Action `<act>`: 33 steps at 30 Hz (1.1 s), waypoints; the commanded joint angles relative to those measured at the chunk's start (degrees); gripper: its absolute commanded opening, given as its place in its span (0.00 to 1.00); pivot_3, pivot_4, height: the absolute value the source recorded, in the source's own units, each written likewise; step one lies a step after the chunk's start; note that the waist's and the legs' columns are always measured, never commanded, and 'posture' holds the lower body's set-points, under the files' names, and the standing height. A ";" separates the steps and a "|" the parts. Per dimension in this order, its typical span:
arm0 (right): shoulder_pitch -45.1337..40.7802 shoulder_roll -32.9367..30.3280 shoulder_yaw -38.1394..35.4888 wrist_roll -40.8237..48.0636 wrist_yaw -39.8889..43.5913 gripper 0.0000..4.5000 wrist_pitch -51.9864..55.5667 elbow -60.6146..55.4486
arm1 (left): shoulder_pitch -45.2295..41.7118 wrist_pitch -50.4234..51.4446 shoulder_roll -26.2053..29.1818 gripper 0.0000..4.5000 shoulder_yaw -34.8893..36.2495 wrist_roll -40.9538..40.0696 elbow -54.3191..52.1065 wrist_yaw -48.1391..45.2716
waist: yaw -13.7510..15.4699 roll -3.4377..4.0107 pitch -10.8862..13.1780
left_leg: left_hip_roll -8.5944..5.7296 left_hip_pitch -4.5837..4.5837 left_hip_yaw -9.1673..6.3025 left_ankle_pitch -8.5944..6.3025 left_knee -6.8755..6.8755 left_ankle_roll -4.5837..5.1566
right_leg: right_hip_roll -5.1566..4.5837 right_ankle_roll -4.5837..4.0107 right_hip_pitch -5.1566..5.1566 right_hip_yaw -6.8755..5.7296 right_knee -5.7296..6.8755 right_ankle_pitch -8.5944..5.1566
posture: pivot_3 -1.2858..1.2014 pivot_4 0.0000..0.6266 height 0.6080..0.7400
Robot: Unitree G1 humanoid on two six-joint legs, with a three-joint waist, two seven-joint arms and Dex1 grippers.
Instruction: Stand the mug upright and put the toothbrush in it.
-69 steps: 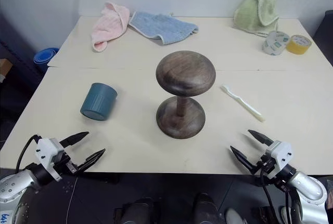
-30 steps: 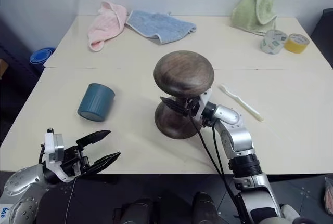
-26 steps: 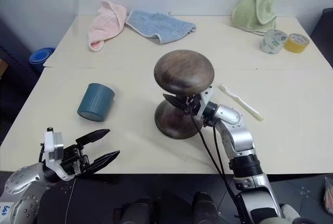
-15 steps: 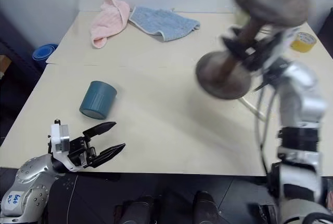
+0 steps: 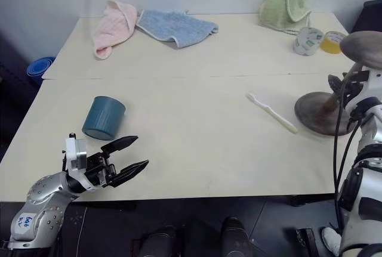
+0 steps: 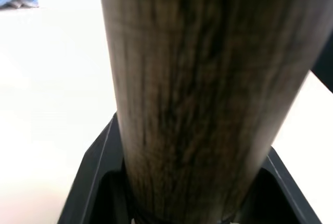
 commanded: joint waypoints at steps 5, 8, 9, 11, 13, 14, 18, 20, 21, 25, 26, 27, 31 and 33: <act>2.18 -4.83 -4.43 1.43 2.44 0.99 -2.40 -1.08 | 0.02 -0.22 0.92 1.00 1.78 -0.22 -1.49 0.81 | 0.44 0.00 0.00 | 0.00 -0.01 0.00 0.00 0.03 0.00 | 0.00 0.00 0.00 0.02 0.00 0.00 | 0.52 0.24 1.00; 5.40 -6.39 -6.19 2.91 5.99 0.99 -1.88 -2.22 | 0.15 0.15 1.00 1.00 1.88 -0.54 -1.28 0.55 | 0.81 0.00 0.00 | -0.03 -0.09 -0.09 0.00 0.07 0.00 | -0.02 0.00 0.00 -0.02 -0.02 0.00 | 0.52 0.24 1.00; 6.95 -6.83 -6.69 3.29 7.10 0.99 -2.54 -2.73 | 0.18 0.28 1.05 1.00 1.86 -0.66 -1.19 0.37 | 0.88 0.00 0.00 | -0.04 -0.12 -0.10 0.00 0.07 0.00 | -0.02 0.00 0.00 -0.04 -0.05 0.00 | 0.52 0.24 1.00; 10.87 -7.40 -8.36 4.69 9.72 0.99 -3.54 -4.25 | 0.26 0.40 1.14 1.00 1.83 -0.75 -0.85 0.01 | 0.79 0.01 0.00 | -0.04 -0.13 -0.12 0.00 0.08 0.00 | -0.02 0.00 0.00 -0.05 -0.06 0.00 | 0.52 0.24 1.00; 15.90 -7.27 -10.35 6.63 12.89 0.99 -2.85 -6.60 | 0.14 0.52 1.12 1.00 1.81 -0.65 -0.10 -0.22 | 0.86 0.00 0.00 | -0.03 -0.13 -0.11 0.00 0.05 0.00 | -0.01 0.00 0.01 -0.07 -0.09 0.00 | 0.52 0.24 1.00; 18.47 -6.88 -11.31 7.58 14.03 0.99 -3.00 -8.23 | 0.10 0.53 1.14 1.00 1.82 -0.55 0.24 -0.37 | 0.78 -0.01 0.00 | -0.03 -0.12 -0.14 0.00 0.07 0.00 | -0.01 0.00 0.03 -0.10 -0.08 0.00 | 0.52 0.24 1.00; 31.12 -3.09 -14.74 11.51 15.59 0.99 -1.56 -20.81 | -0.09 0.21 1.08 1.00 2.05 -0.04 1.48 -0.60 | 0.63 -0.02 0.01 | -0.03 -0.05 -0.11 0.00 0.07 0.00 | -0.01 0.00 0.12 -0.08 -0.13 0.00 | 0.52 0.24 1.00; 40.81 0.98 -16.58 16.17 17.04 0.99 2.56 -35.21 | -0.01 -0.67 0.80 1.00 3.15 0.56 2.19 0.50 | 0.65 -0.06 -0.01 | 0.00 0.01 -0.10 0.00 0.06 0.00 | 0.01 0.00 0.14 -0.06 -0.12 0.00 | 0.52 0.24 1.00; 45.68 2.89 -16.73 18.10 17.03 0.99 5.20 -43.01 | 0.00 -1.15 0.63 1.00 4.01 0.82 2.67 1.33 | 0.71 -0.06 -0.01 | 0.03 0.05 -0.14 -0.02 0.08 -0.02 | 0.03 0.00 0.17 -0.08 -0.06 0.00 | 0.52 0.24 1.00; 60.52 8.38 -12.33 18.31 17.51 0.99 6.57 -69.84 | 3.46 0.60 1.59 1.00 9.94 -1.59 2.99 3.09 | 0.71 -0.03 -0.02 | 0.03 0.11 -0.07 -0.02 0.04 -0.04 | 0.03 0.00 0.15 0.02 -0.03 0.00 | 0.52 0.24 1.00; 62.50 9.59 -11.00 18.47 17.31 0.99 6.80 -74.96 | 5.34 0.56 2.11 1.00 11.72 -1.74 2.91 2.67 | 0.51 -0.04 -0.02 | 0.02 0.11 -0.03 -0.02 0.04 -0.04 | 0.02 0.00 0.11 0.11 0.01 0.00 | 0.52 0.24 1.00; 63.21 10.65 -9.65 18.48 16.59 0.99 6.82 -78.82 | 7.32 -0.23 2.40 1.00 13.89 -1.25 3.35 2.61 | 0.37 -0.11 -0.06 | 0.05 0.17 -0.05 -0.03 -0.02 -0.04 | 0.03 0.00 0.10 0.19 0.01 0.00 | 0.52 0.24 1.00; 63.63 13.98 -3.96 19.61 15.19 0.99 8.87 -88.34 | 13.71 -1.57 5.25 1.00 24.05 -0.23 10.63 2.30 | 0.67 -0.30 -0.12 | 0.08 0.34 -0.20 -0.04 -0.04 -0.06 | 0.10 -0.03 0.11 0.41 -0.01 0.01 | 0.52 0.24 1.00; 63.26 14.89 -1.31 19.61 15.63 0.99 9.11 -90.66 | 14.93 -1.28 7.25 1.00 27.39 1.38 15.71 4.02 | 1.33 -0.39 -0.17 | 0.08 0.31 -0.30 -0.05 -0.02 -0.06 | 0.11 -0.03 0.10 0.37 0.01 0.01 | 0.52 0.24 1.00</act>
